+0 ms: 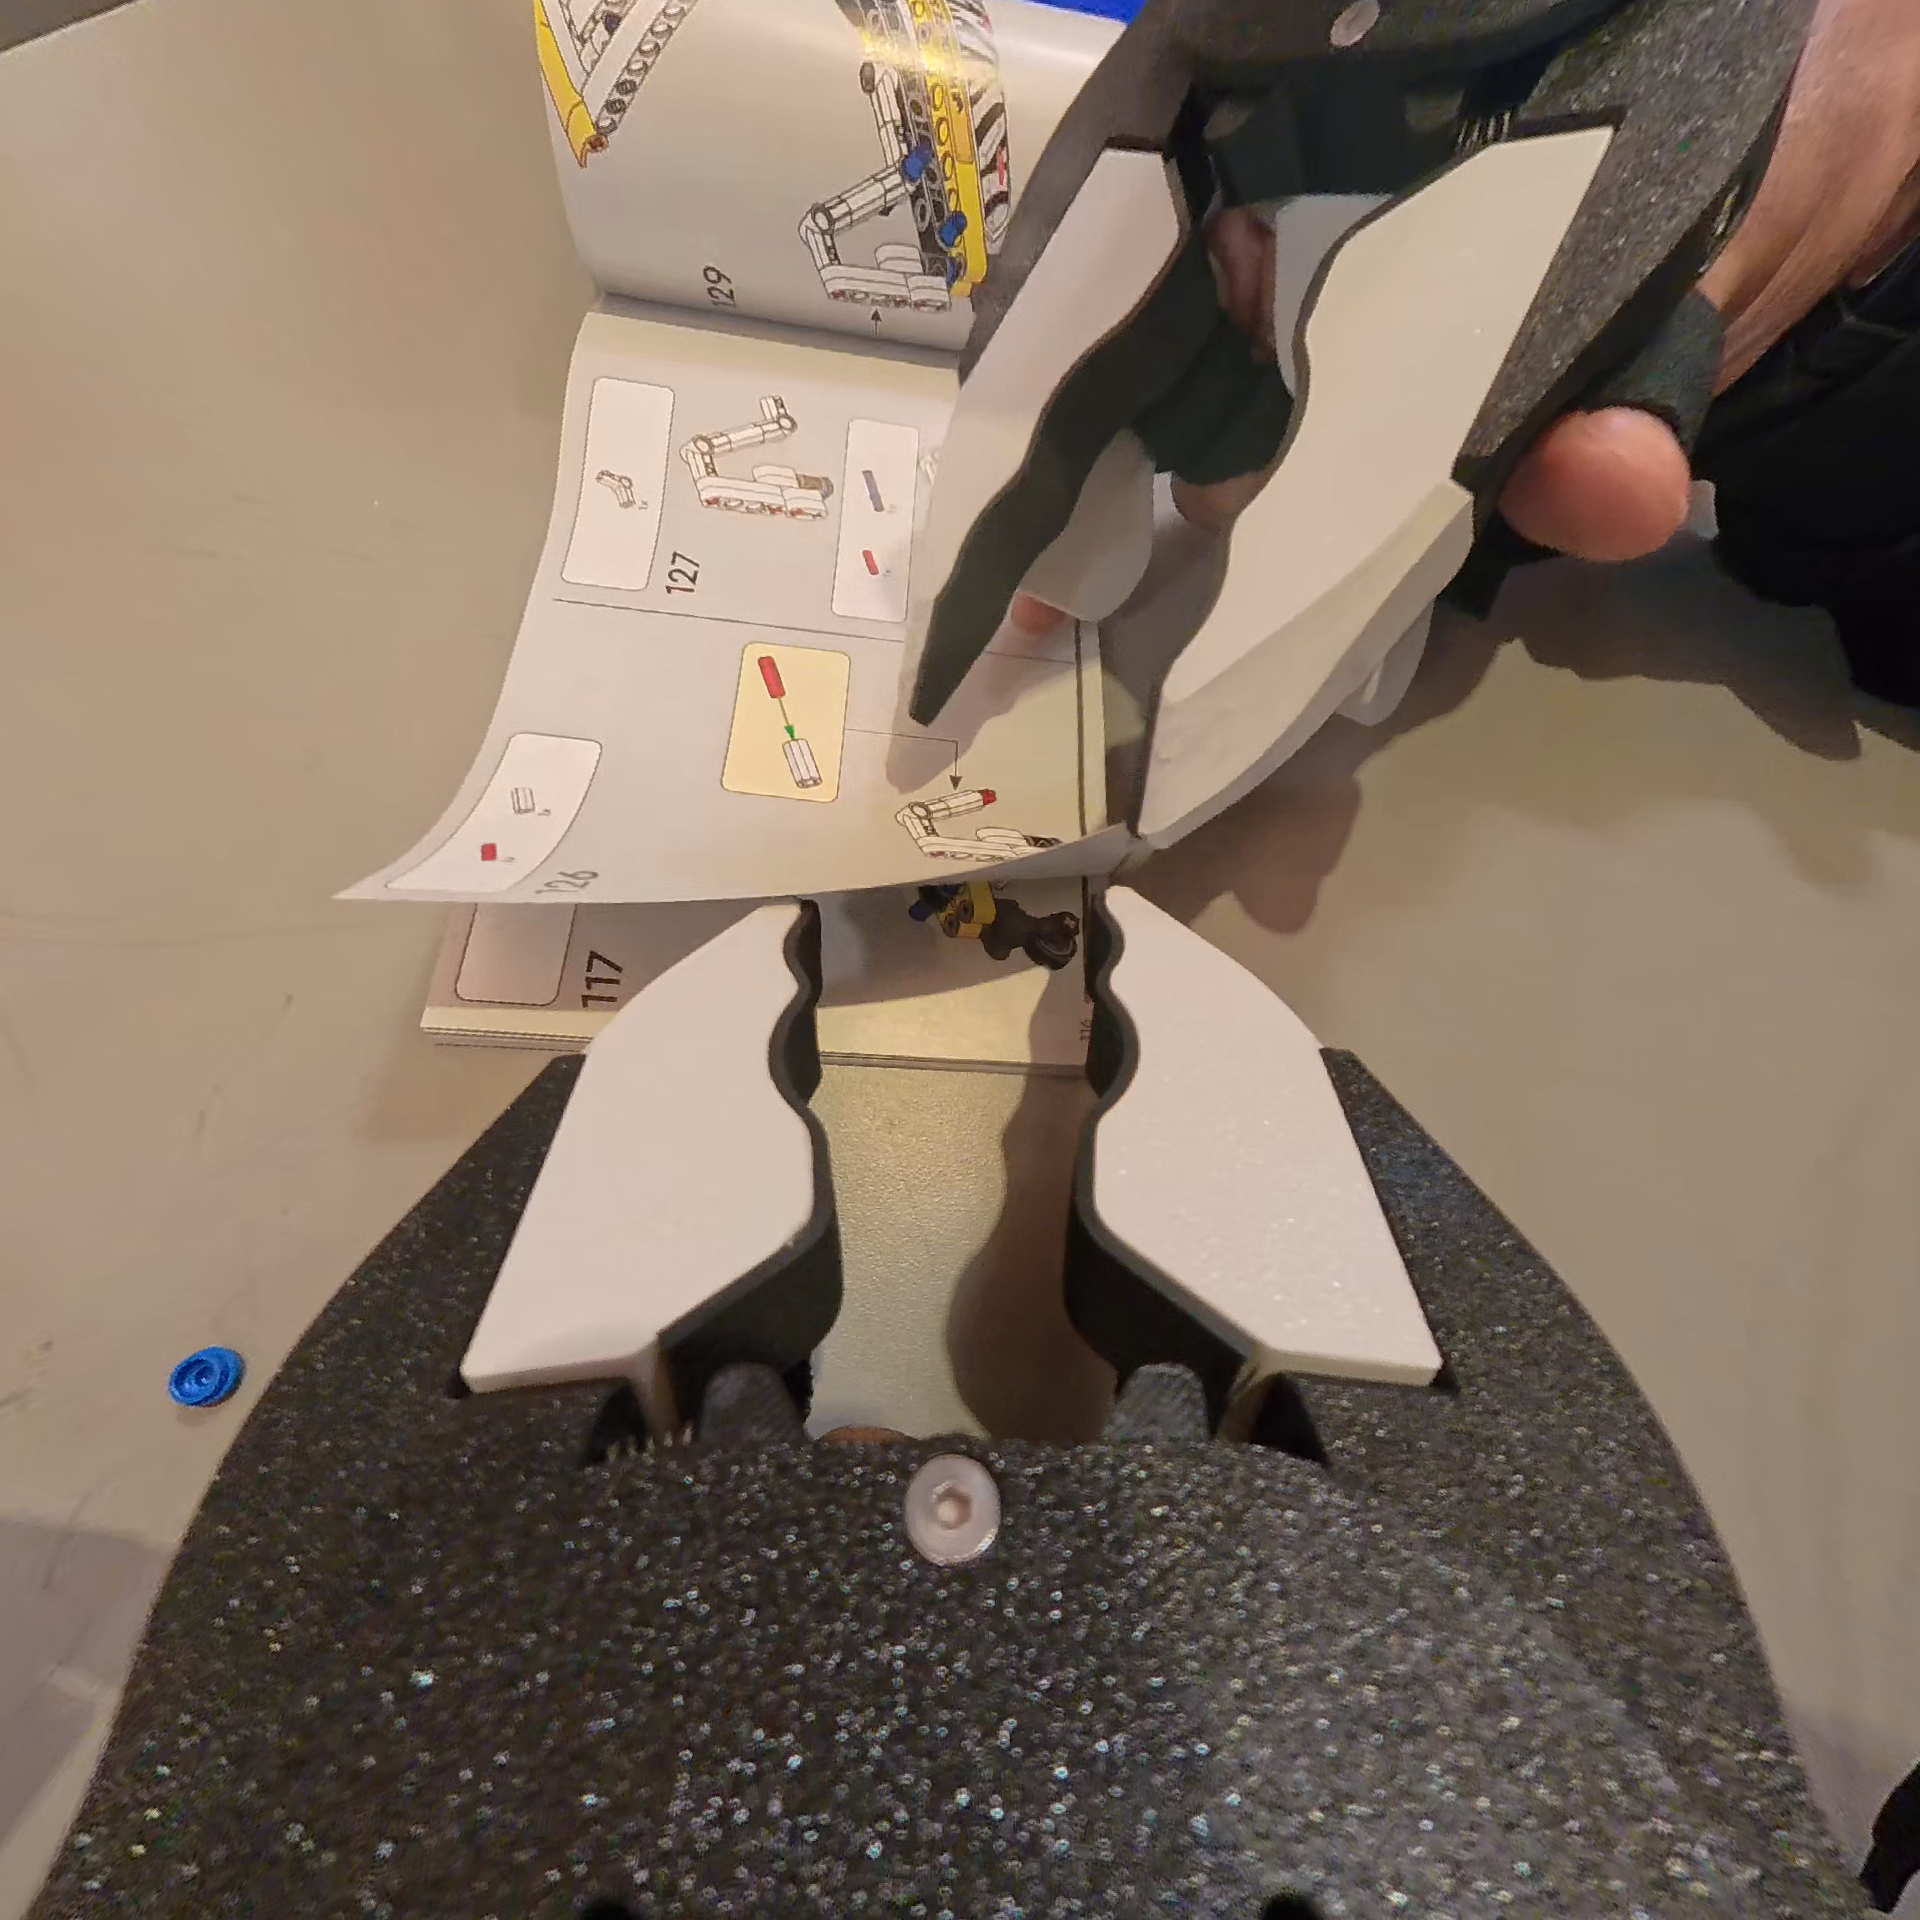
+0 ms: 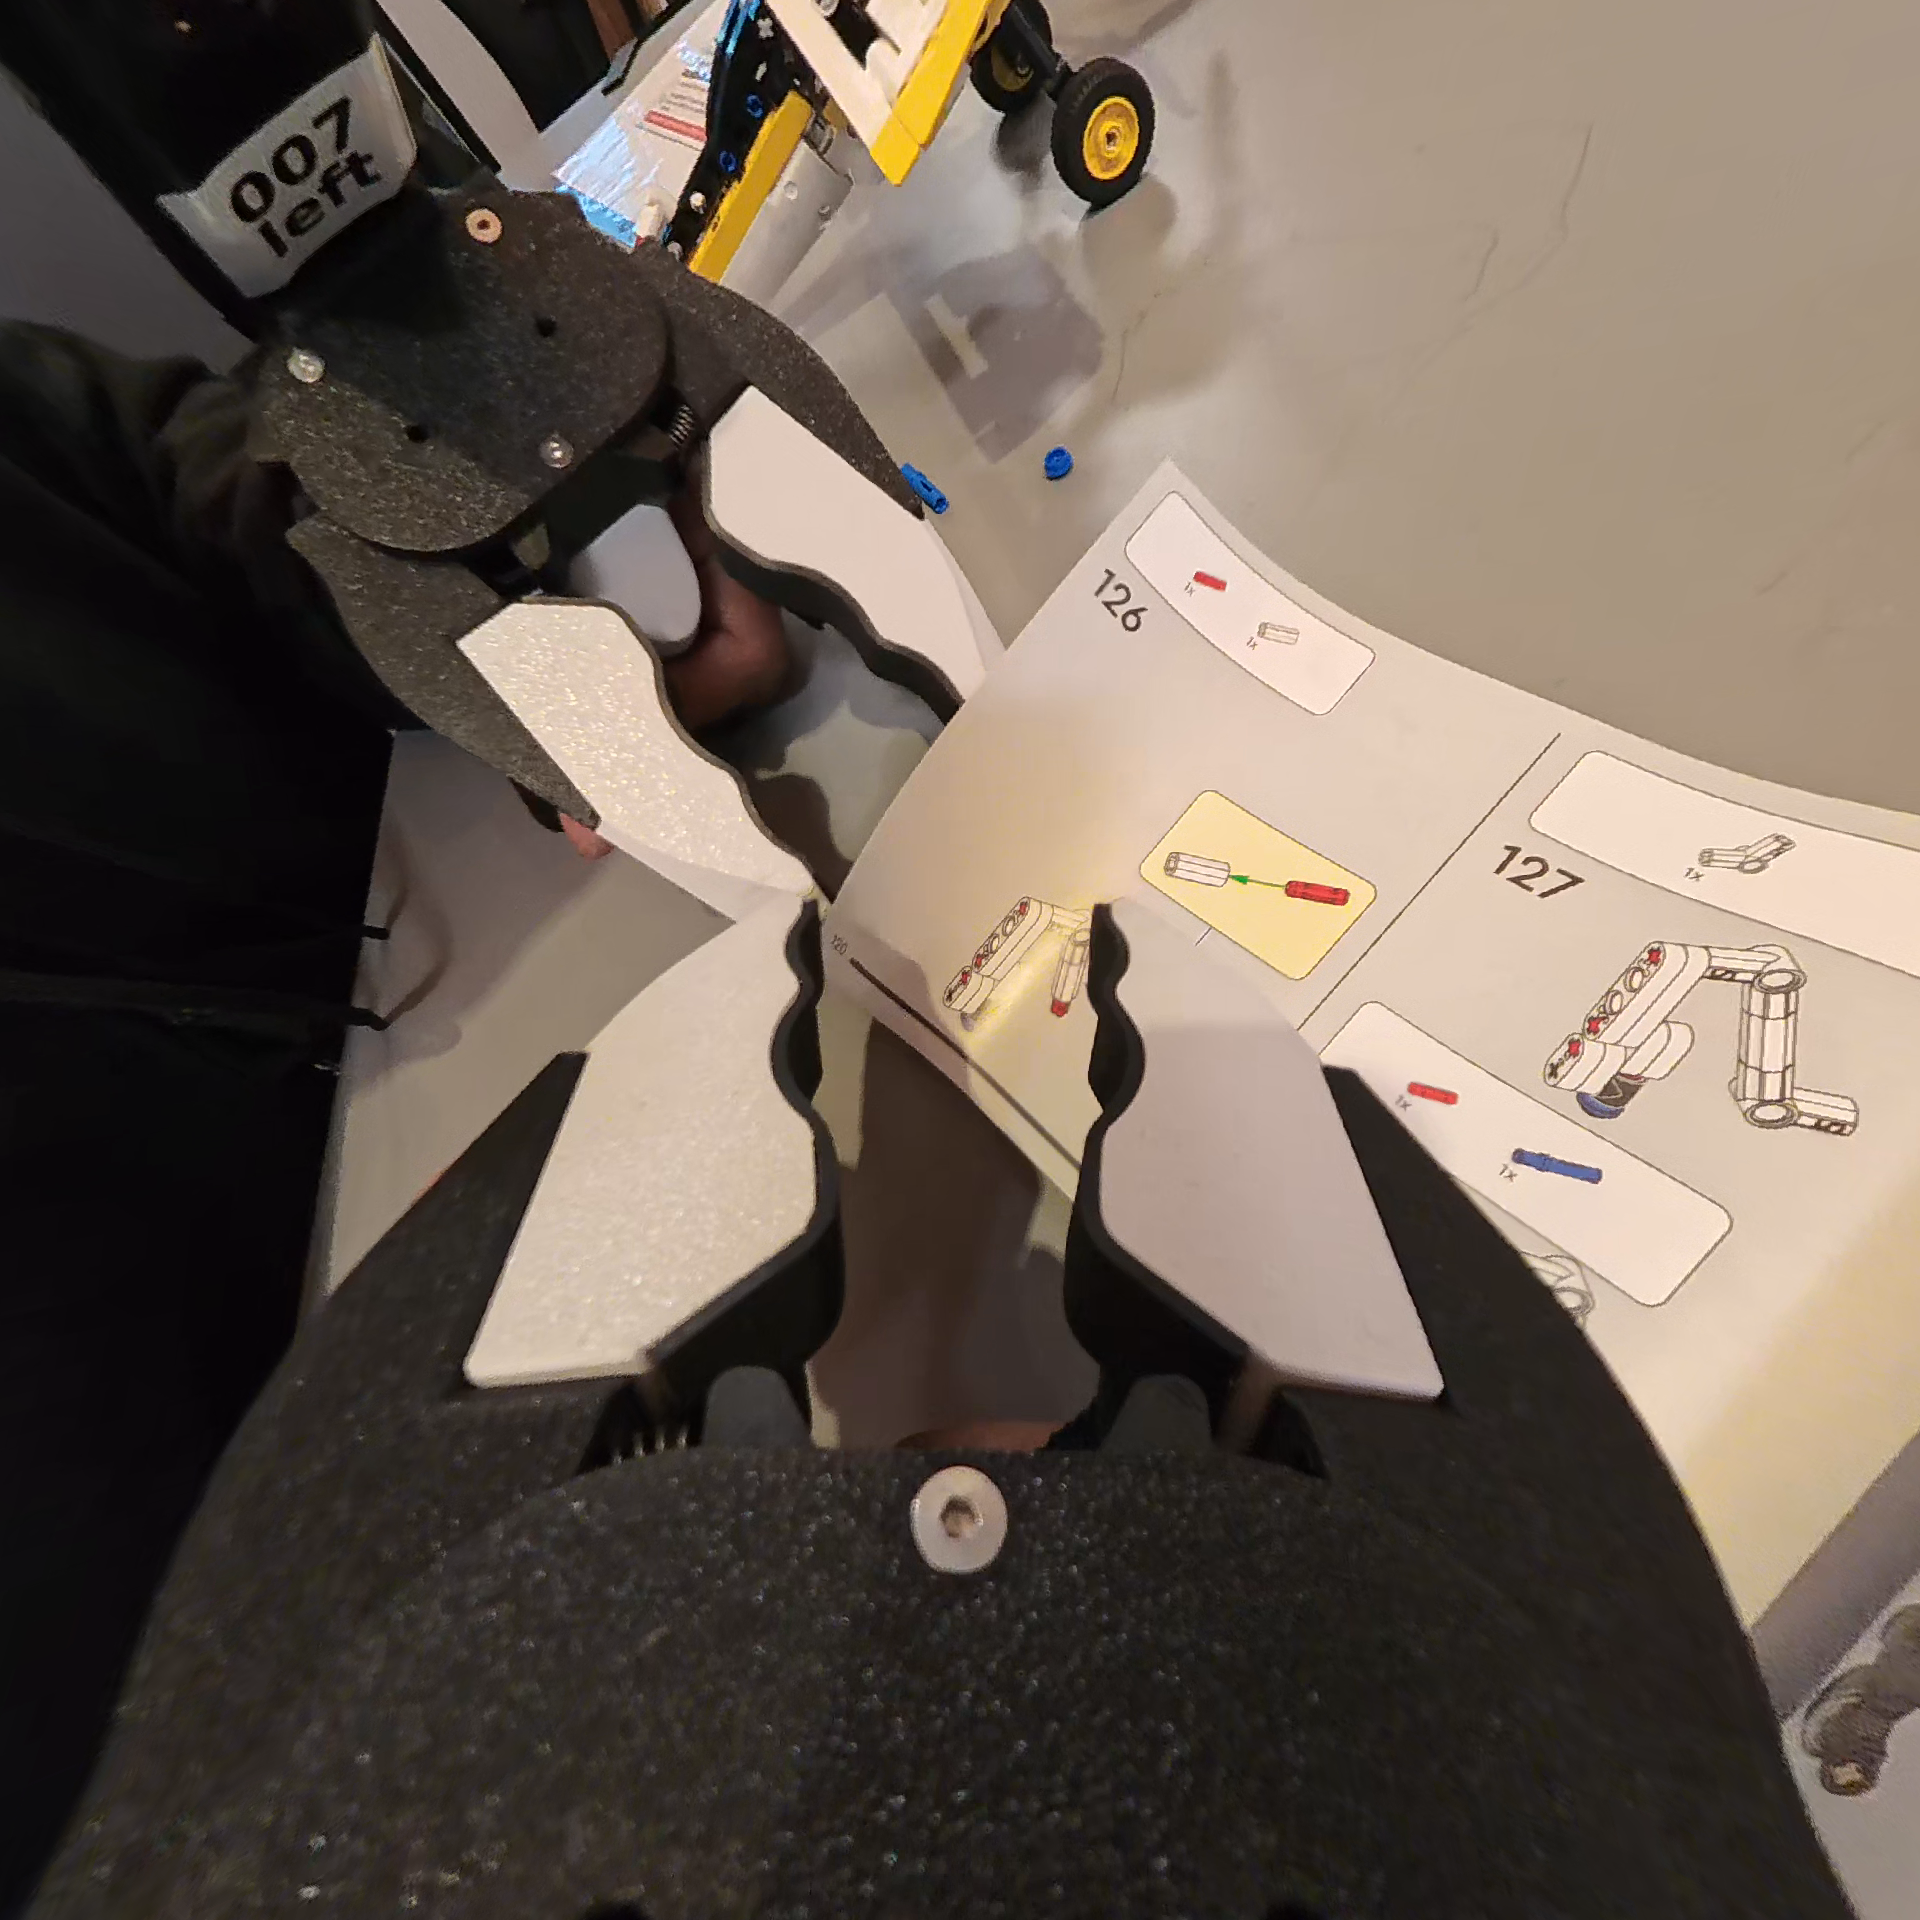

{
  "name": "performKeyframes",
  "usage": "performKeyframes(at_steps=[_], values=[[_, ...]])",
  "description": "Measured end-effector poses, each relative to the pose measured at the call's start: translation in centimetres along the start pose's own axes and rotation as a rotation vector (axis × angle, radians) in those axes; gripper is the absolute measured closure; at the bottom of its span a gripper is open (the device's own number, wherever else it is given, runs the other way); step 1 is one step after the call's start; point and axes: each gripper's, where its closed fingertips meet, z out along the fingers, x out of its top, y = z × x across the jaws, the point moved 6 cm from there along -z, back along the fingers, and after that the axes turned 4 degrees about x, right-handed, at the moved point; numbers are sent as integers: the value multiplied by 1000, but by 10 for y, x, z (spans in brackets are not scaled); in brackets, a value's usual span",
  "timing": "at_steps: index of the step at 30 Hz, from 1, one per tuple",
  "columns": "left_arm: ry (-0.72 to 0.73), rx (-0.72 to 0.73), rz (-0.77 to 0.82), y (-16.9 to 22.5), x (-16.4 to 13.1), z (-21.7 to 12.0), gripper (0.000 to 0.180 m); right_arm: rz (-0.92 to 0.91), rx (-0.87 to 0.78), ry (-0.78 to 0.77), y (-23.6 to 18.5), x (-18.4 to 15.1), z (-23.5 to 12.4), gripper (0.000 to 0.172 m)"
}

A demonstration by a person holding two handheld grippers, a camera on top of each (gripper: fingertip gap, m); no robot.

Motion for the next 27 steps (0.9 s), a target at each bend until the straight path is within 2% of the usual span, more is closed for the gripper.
performKeyframes(at_steps=[11,22,27], values=[[1,0,-1,0,0,0,131,2,36,5,-2,-2,-2,123],[2,0,-3,0,0,0,131,-247,-44,-103,-7,-12,1,122],[1,1,-1,0,0,0,131,-249,-67,-96,-5,-10,3,123]])
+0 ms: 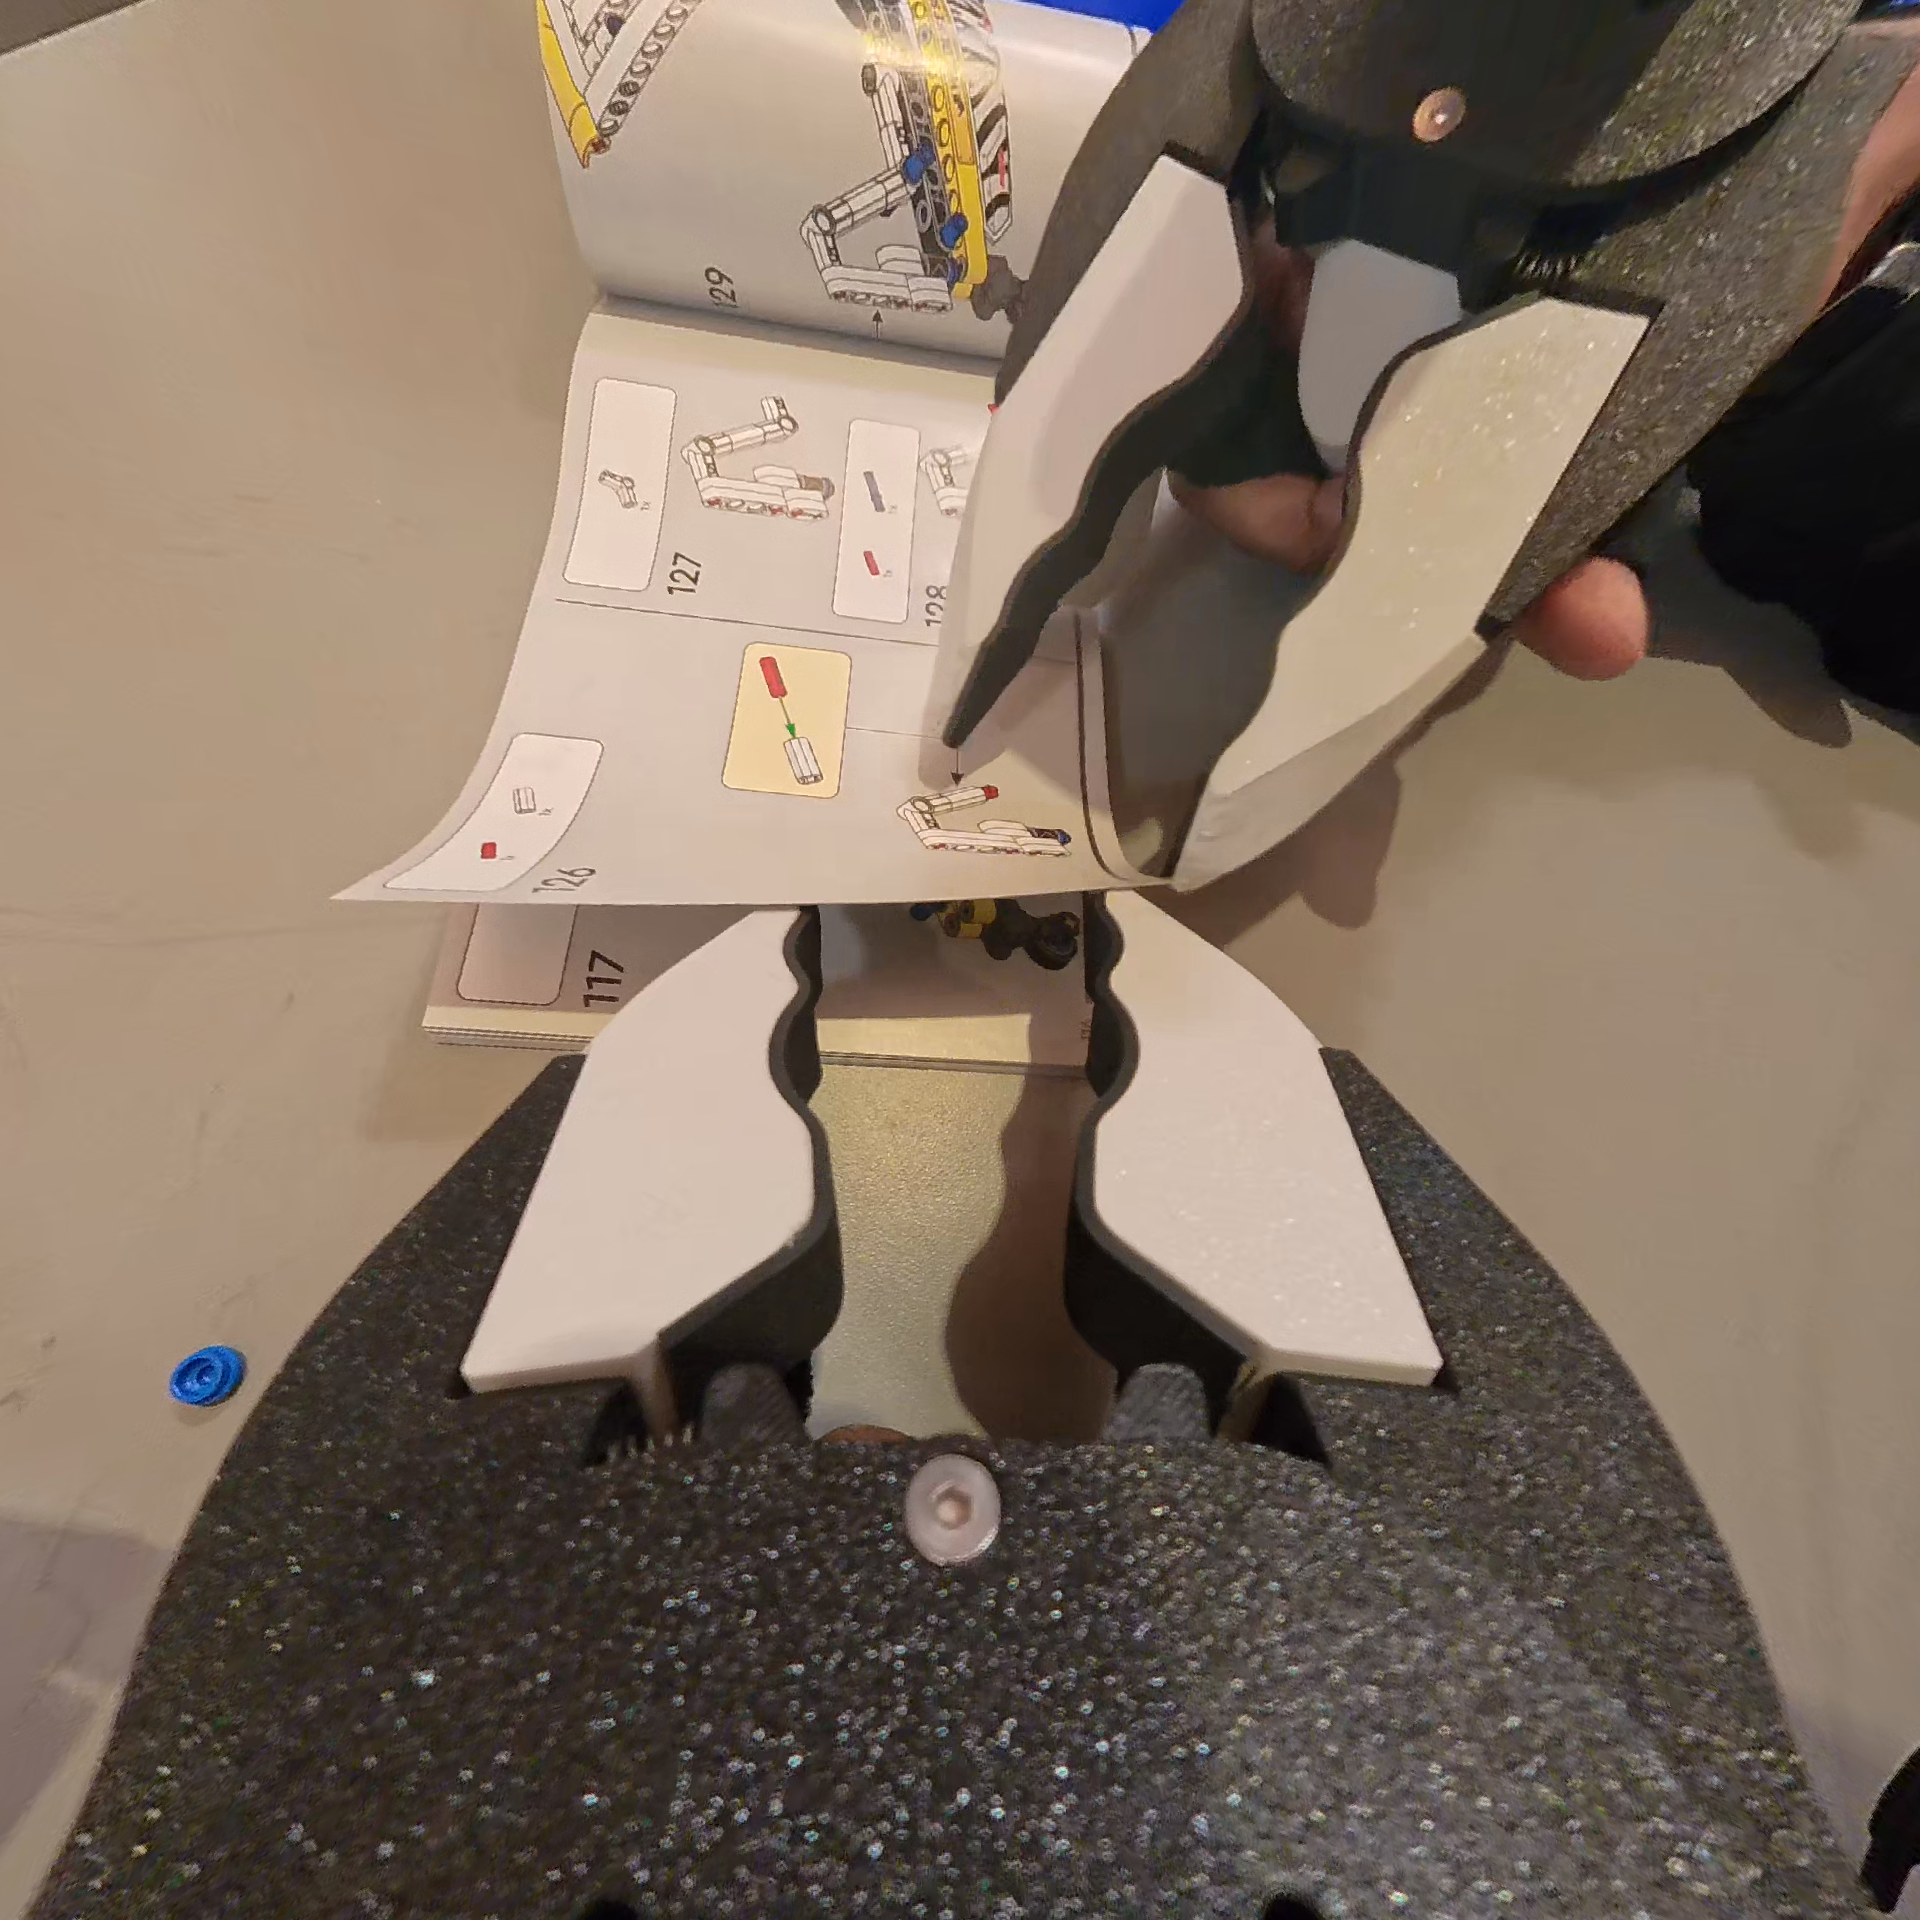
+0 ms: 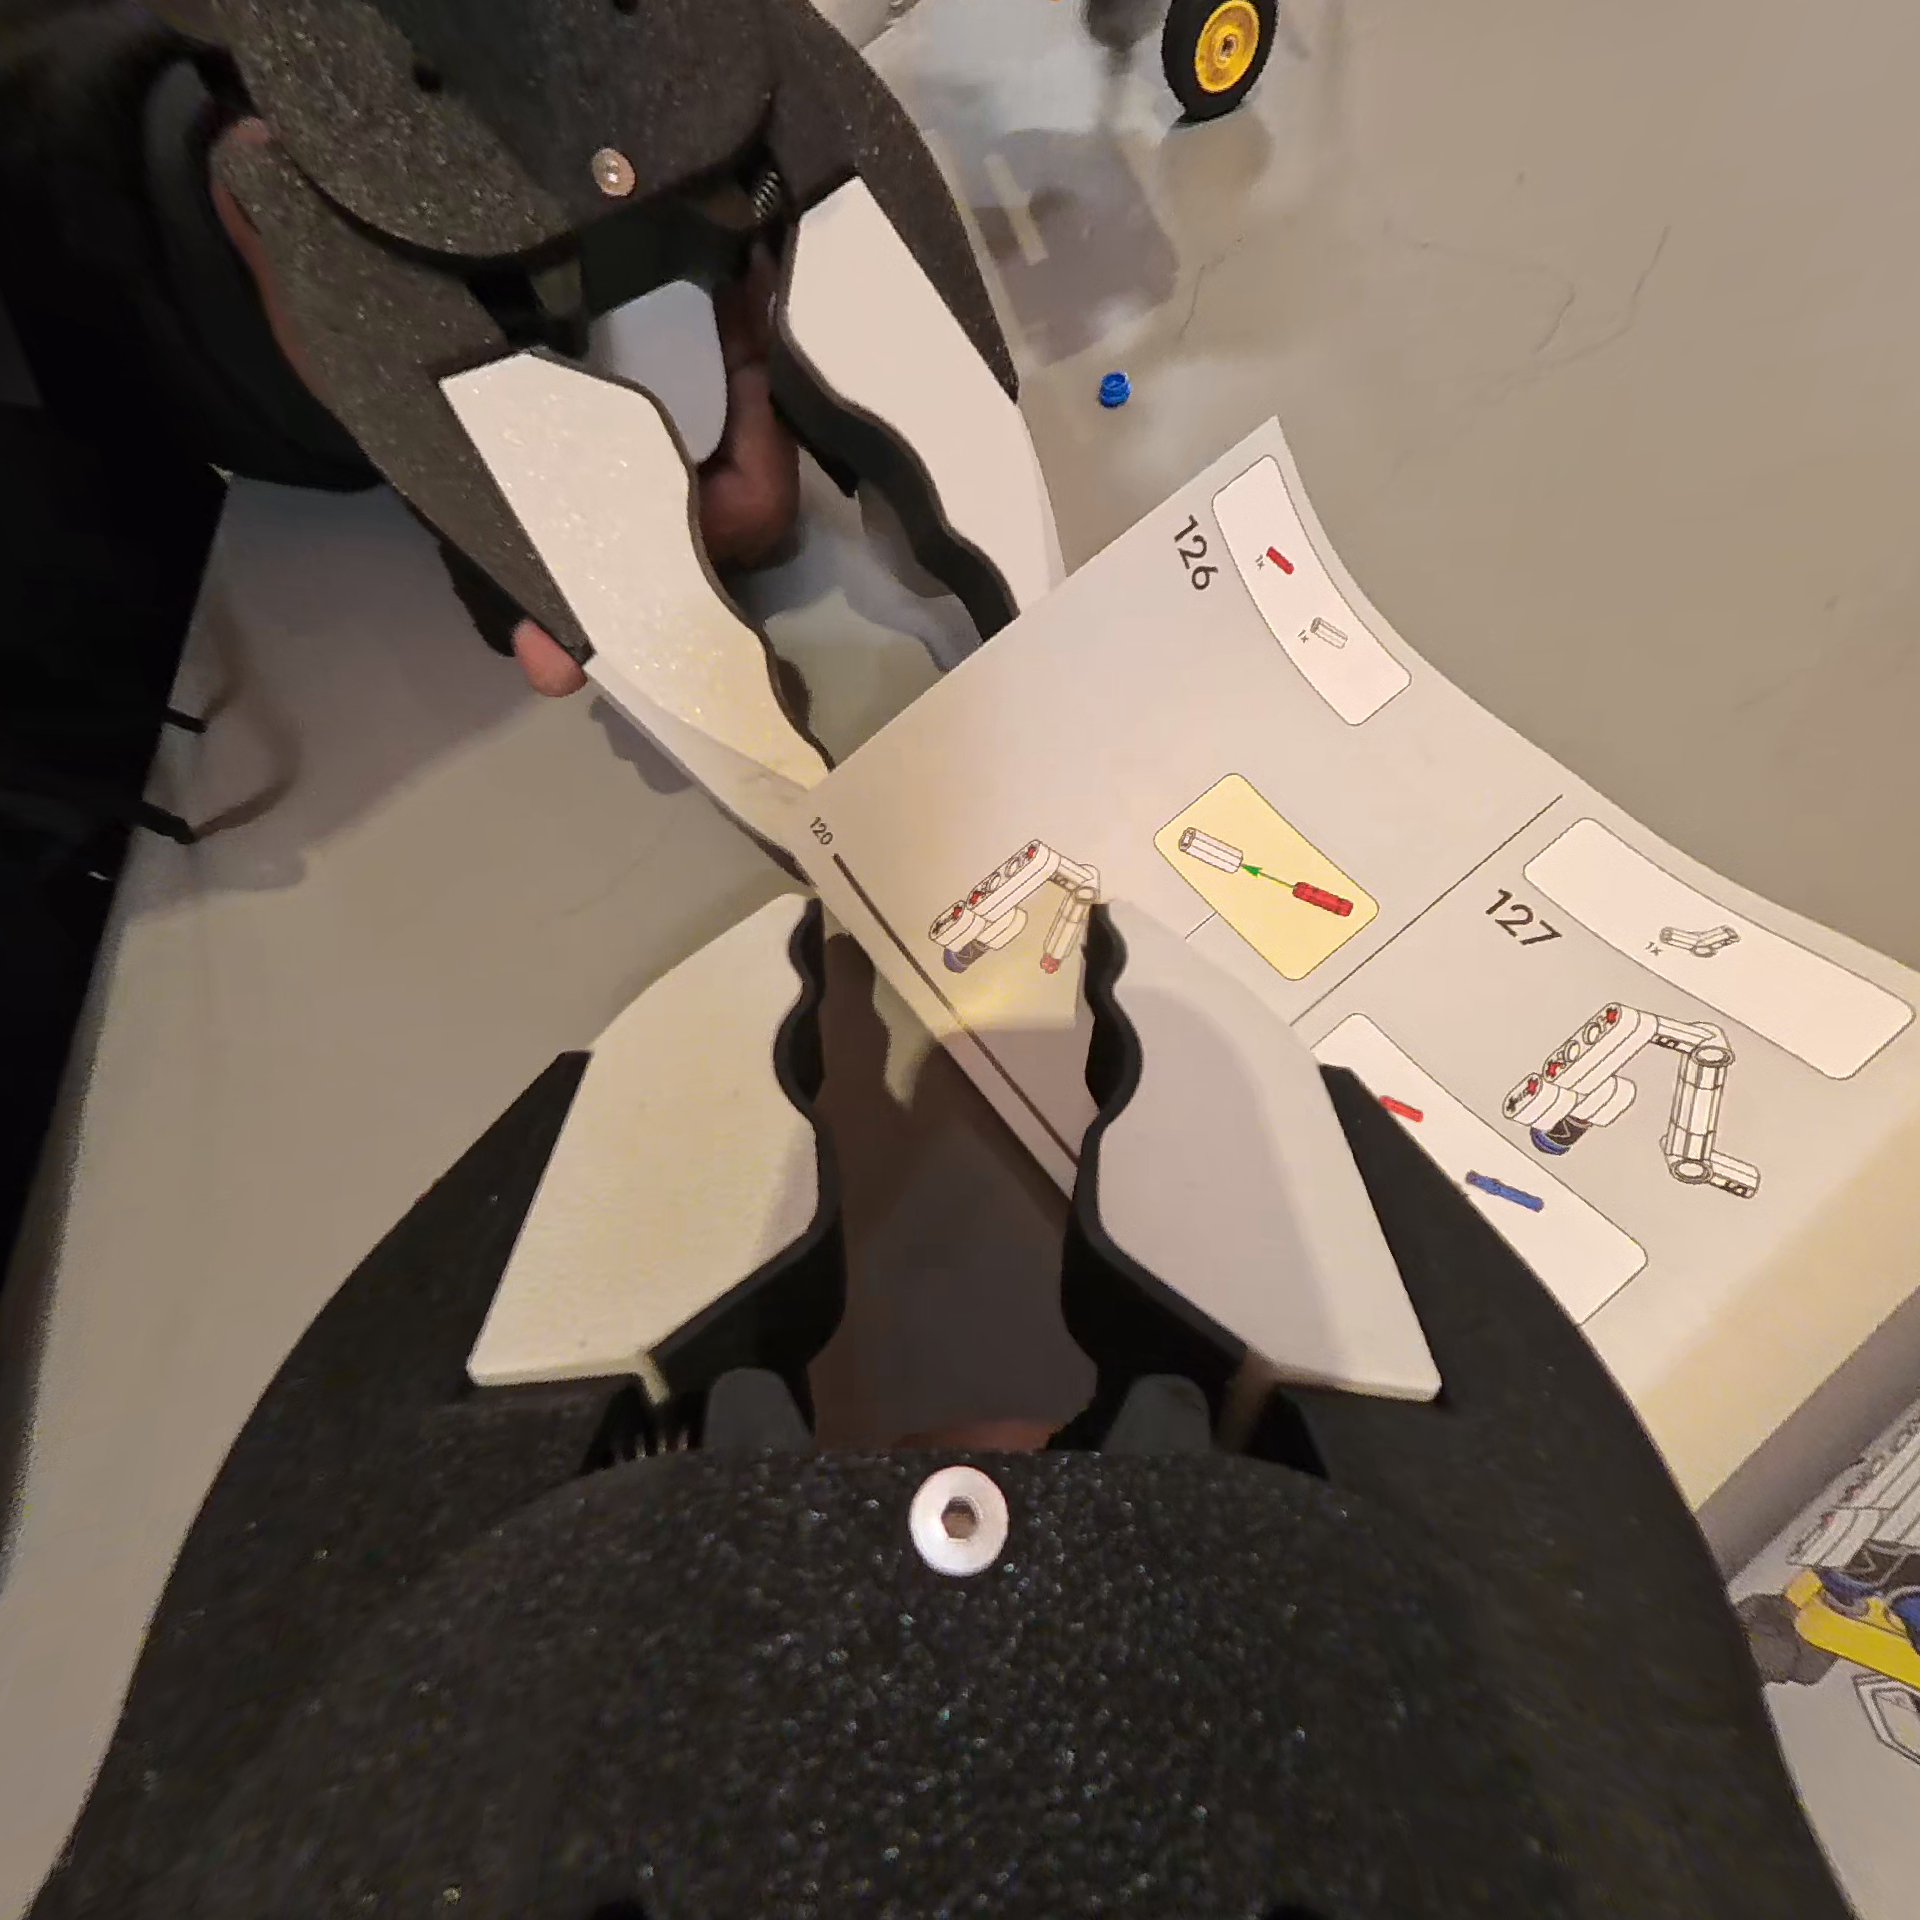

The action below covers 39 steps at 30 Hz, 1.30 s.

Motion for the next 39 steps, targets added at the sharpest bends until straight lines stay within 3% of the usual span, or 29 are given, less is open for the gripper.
performKeyframes(at_steps=[39], values=[[1,6,-15,-1,0,-1,131,76,22,106,5,8,-3,124]])
